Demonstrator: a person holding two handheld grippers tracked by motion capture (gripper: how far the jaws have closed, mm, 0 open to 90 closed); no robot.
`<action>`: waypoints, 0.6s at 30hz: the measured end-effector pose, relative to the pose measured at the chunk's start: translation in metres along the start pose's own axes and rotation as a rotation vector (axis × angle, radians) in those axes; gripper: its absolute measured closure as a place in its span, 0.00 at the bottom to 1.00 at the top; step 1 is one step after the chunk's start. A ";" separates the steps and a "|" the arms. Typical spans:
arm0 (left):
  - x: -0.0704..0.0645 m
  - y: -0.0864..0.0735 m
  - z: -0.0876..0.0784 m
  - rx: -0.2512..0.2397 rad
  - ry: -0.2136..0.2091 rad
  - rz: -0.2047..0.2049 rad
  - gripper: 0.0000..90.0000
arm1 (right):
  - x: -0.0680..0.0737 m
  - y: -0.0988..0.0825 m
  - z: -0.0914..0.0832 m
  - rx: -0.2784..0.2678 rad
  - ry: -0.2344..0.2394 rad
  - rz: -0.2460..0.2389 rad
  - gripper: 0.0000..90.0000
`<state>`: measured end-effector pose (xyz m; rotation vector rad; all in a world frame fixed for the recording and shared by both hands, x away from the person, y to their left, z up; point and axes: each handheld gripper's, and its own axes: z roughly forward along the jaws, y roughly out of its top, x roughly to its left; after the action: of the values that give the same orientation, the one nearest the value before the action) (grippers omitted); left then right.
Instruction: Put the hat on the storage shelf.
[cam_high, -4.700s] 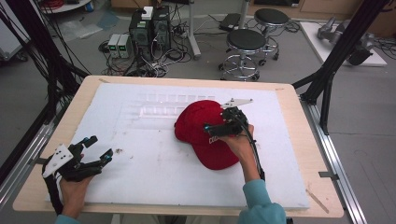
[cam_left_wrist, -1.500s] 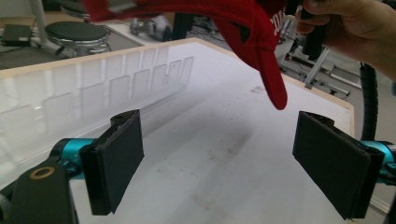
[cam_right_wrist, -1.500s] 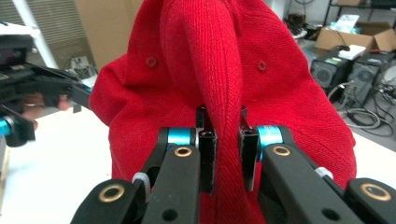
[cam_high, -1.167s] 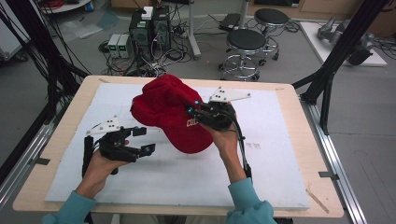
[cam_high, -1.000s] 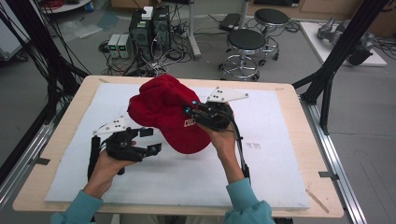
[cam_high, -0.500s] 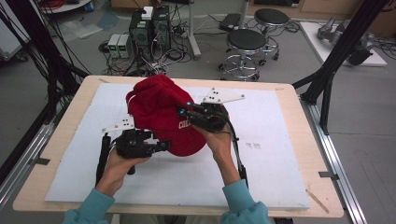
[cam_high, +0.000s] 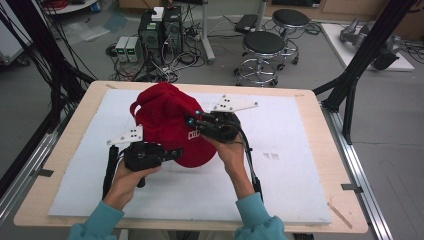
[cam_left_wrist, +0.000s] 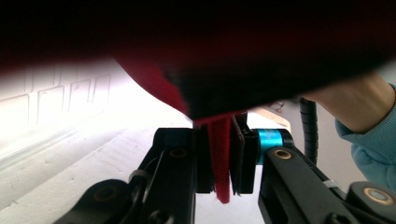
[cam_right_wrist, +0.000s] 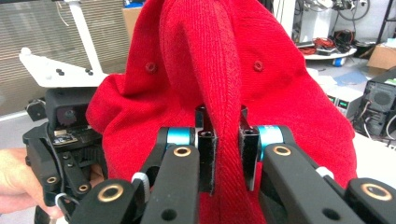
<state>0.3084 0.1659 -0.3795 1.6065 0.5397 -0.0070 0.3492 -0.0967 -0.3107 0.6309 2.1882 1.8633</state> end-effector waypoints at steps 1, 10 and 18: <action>0.000 0.000 -0.001 0.005 0.000 -0.007 0.93 | 0.000 0.000 0.000 0.000 0.002 -0.001 0.92; -0.001 0.001 -0.002 0.011 0.028 0.016 0.94 | 0.001 0.000 0.001 0.005 -0.001 -0.022 0.75; 0.000 0.003 -0.008 0.023 0.063 0.034 0.94 | -0.002 0.003 -0.008 0.055 -0.132 0.000 0.09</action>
<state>0.3067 0.1736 -0.3759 1.6425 0.5622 0.0635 0.3485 -0.1045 -0.3070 0.7410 2.1609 1.7149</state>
